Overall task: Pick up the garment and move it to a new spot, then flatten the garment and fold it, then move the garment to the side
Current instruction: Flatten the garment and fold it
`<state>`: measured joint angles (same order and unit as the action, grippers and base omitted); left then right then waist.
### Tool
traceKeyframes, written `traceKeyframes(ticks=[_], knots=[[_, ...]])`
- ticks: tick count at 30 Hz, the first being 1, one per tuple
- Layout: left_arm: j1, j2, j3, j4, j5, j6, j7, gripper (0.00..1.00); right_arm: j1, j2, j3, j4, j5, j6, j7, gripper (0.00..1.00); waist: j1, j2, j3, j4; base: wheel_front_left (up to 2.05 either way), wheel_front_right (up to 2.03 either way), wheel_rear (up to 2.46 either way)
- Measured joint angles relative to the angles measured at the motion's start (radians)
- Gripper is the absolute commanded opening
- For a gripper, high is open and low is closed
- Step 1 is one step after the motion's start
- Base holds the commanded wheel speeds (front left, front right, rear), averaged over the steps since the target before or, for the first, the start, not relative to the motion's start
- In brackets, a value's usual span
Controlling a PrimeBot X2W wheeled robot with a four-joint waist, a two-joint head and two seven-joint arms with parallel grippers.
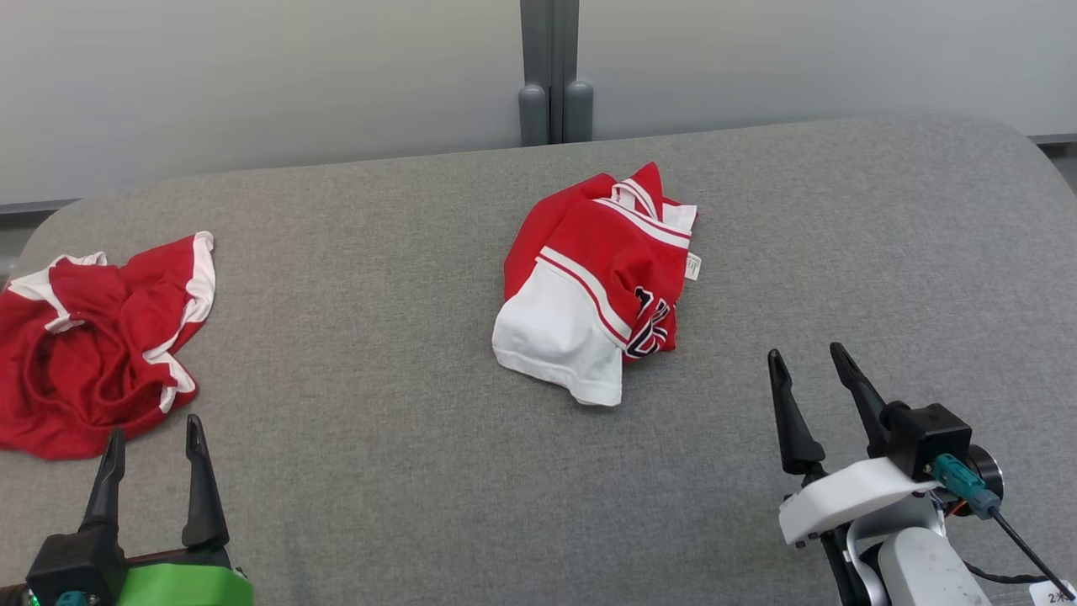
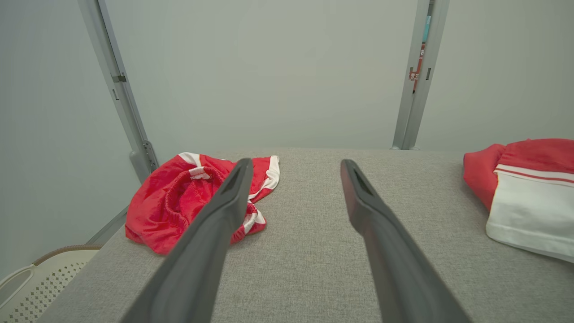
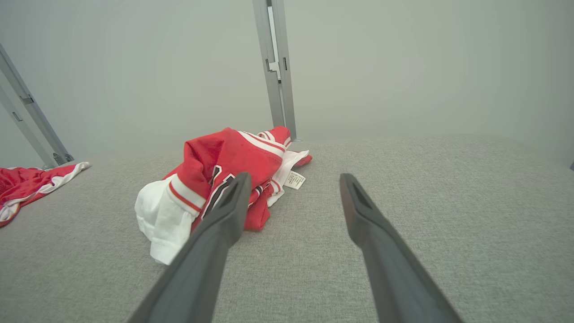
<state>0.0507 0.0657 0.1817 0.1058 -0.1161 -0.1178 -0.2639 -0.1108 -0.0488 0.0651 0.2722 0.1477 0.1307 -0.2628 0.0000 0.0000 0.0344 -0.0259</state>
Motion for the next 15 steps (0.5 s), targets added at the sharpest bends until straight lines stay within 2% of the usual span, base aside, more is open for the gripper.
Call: traceKeyframes(ticks=[15], knots=[[-0.001,-0.006,0.007,0.004,0.004,-0.007,0.0,1.0,-0.002,0.0,0.004,0.005,0.0,0.0,0.0,1.0,0.0,0.0,0.004,-0.001,0.0,0.0,0.0]])
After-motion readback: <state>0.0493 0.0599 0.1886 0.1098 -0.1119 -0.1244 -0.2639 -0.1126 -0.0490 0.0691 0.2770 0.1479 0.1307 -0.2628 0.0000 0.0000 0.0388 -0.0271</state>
